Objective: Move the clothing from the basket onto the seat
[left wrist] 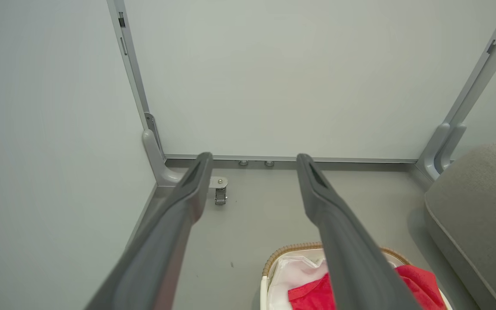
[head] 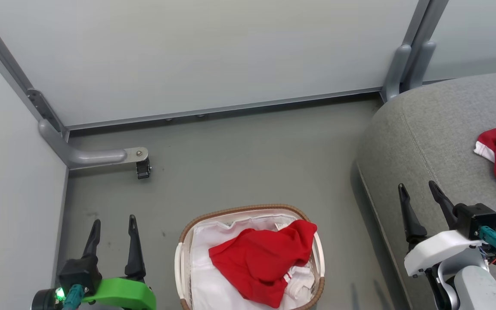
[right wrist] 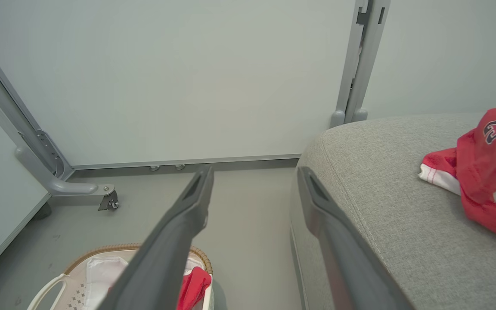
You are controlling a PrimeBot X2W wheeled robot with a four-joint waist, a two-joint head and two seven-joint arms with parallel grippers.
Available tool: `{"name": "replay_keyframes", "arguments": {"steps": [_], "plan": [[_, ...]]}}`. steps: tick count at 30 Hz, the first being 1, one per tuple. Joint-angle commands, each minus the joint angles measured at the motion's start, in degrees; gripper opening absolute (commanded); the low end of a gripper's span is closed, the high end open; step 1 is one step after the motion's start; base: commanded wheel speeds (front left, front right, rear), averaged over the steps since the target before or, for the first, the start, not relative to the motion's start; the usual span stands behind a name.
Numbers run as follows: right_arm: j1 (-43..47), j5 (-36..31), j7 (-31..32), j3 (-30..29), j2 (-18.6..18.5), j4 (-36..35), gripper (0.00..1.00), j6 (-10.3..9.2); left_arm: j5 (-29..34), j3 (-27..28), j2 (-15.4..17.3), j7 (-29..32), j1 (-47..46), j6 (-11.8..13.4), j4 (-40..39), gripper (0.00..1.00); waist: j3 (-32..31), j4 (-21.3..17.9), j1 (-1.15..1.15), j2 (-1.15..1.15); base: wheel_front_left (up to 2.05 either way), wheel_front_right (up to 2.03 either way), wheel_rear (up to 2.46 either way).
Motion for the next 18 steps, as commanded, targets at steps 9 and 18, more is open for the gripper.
{"name": "replay_keyframes", "arguments": {"steps": [9,18], "plan": [[-2.8,0.49,-0.01,1.14,-0.43,-1.7,1.0,-0.06,-2.29,-4.95,0.14,0.05,-4.11,-0.36,1.35,1.0,5.3,-2.61,0.0,0.0,0.0,0.0,0.0],[-9.24,1.99,-0.02,3.99,-0.98,-5.63,1.0,-0.06,-4.16,-13.76,0.19,0.05,-13.65,-0.55,7.94,1.0,16.05,-7.95,0.0,0.0,0.0,0.0,0.0]]}}
